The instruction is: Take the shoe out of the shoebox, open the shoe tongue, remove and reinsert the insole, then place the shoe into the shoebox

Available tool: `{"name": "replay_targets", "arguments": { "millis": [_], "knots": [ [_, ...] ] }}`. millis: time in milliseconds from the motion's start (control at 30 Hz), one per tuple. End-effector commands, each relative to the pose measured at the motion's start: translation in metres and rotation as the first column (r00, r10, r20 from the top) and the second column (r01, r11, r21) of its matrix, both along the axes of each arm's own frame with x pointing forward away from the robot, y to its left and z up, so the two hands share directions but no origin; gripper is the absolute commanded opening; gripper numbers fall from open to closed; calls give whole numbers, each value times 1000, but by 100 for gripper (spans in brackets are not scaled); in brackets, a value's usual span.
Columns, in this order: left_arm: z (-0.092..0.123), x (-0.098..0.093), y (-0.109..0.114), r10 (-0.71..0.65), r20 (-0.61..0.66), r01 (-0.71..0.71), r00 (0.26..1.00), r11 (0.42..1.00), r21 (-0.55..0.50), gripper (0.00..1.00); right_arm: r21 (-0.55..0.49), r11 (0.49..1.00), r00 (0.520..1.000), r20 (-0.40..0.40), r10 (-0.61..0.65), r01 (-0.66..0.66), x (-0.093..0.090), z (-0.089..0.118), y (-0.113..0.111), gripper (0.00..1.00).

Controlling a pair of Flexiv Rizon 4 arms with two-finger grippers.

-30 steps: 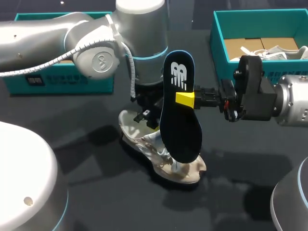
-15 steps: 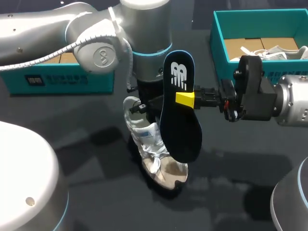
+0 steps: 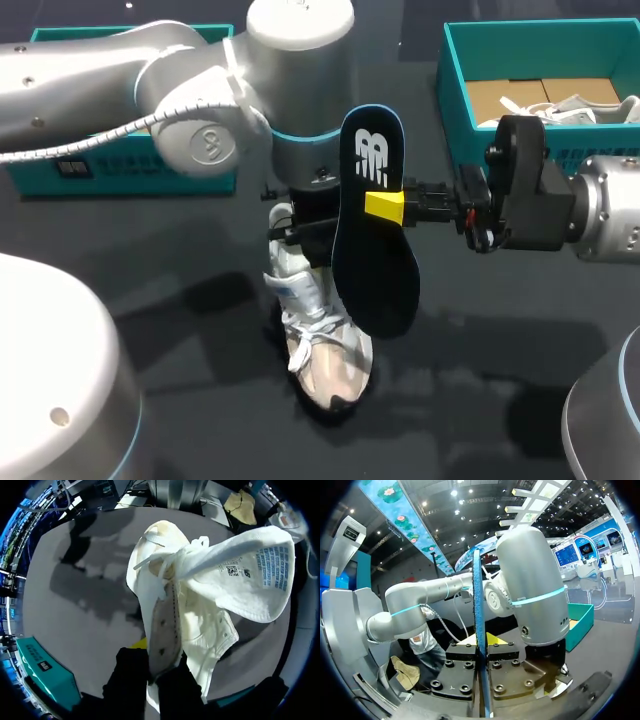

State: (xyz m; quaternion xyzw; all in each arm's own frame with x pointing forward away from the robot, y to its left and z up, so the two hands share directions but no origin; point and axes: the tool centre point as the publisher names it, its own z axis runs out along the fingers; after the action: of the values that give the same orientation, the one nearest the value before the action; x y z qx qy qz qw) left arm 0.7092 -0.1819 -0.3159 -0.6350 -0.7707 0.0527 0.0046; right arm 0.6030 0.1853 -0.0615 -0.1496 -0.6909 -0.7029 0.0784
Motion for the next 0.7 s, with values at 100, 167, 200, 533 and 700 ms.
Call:
{"name": "replay_targets", "arguments": {
  "millis": [100, 167, 200, 533, 700],
  "knots": [
    [-5, 2, 3, -47, -2, 47, 999, 999, -22, 0, -2, 1000, 1000, -1, -7, 7, -2, 1, 3, 0],
    [-6, 2, 2, -65, -4, 65, 998, 998, -24, 0, -2, 1000, 1000, -1, -7, 7, -2, 1, 3, 0],
    [-7, 2, 1, -72, -3, 72, 997, 997, -26, 0, -2, 1000, 1000, -1, -7, 7, -2, 1, 3, 0],
    [-19, 3, -8, -93, -9, 93, 996, 995, -39, 0, -2, 1000, 1000, -1, -7, 7, -2, 1, 3, 0],
    [-28, 4, -12, -113, -18, 113, 993, 993, -39, 0, -2, 1000, 1000, -1, -7, 7, -2, 1, 3, 0]
  ]
}}
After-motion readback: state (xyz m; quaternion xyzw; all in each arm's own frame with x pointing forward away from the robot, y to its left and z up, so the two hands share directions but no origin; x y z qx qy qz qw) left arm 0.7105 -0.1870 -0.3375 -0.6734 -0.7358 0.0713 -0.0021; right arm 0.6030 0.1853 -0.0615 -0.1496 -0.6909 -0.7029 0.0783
